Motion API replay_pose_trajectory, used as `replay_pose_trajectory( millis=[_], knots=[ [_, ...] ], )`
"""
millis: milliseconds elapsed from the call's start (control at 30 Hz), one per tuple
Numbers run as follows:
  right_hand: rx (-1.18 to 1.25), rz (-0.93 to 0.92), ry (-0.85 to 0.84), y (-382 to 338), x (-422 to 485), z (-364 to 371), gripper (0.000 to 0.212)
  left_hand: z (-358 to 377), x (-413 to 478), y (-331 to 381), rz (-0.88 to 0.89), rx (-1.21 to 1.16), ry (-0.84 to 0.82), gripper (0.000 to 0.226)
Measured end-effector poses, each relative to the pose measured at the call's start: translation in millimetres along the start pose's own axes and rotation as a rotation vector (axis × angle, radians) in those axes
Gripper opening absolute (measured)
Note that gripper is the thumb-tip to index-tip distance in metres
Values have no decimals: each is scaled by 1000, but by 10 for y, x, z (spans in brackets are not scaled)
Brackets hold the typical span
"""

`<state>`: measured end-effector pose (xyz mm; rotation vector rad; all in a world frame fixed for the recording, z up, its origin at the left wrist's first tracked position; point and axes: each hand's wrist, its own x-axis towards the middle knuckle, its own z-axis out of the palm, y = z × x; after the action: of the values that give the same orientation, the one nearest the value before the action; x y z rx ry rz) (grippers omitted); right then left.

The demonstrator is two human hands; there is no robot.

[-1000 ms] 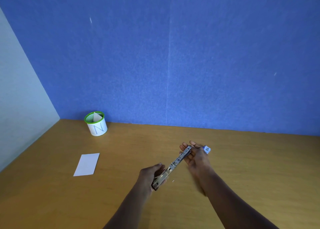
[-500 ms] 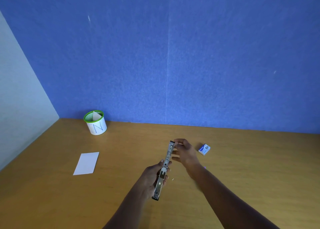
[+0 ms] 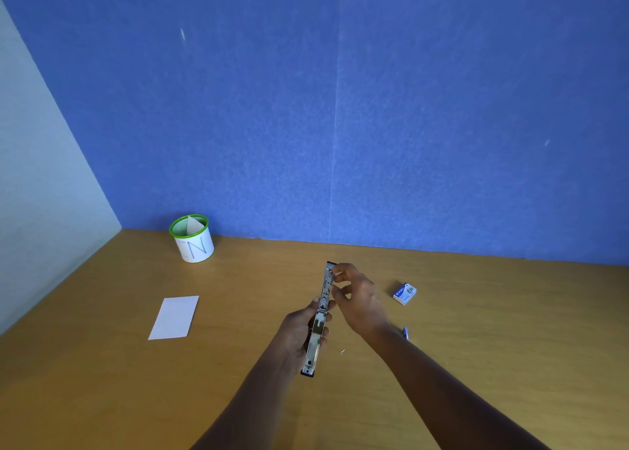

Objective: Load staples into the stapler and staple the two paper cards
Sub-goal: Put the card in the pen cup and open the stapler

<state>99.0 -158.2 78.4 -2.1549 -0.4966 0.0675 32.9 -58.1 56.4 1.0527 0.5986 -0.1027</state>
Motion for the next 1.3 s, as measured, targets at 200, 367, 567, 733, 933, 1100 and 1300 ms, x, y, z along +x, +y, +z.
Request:
replay_pose_trajectory(
  millis=[200, 367, 567, 733, 933, 1100, 1300],
  knots=[
    [-3, 55, -71, -32, 31, -70, 25, 2, -21, 12, 1, 38, 13, 32],
    [17, 72, -95, -28, 20, -66, 17, 15, -13, 13, 23, 30, 54, 32],
    [38, 63, -93, -31, -21, 8, 14, 14, 16, 31, 49, 16, 104, 33],
    [69, 56, -97, -31, -29, 20, 13, 17, 17, 45, 42, 24, 123, 32],
    [109, 33, -63, -39, -24, 42, 25, 26, 44, 56, 35, -19, 146, 30],
    [143, -10, 44, -99, -78, 70, 35, 25, 59, 123, 89, -1, 192, 29],
    [202, -31, 60, -136, -223, 160, 27, 42, 82, 167, 123, 39, 269, 30]
  ],
)
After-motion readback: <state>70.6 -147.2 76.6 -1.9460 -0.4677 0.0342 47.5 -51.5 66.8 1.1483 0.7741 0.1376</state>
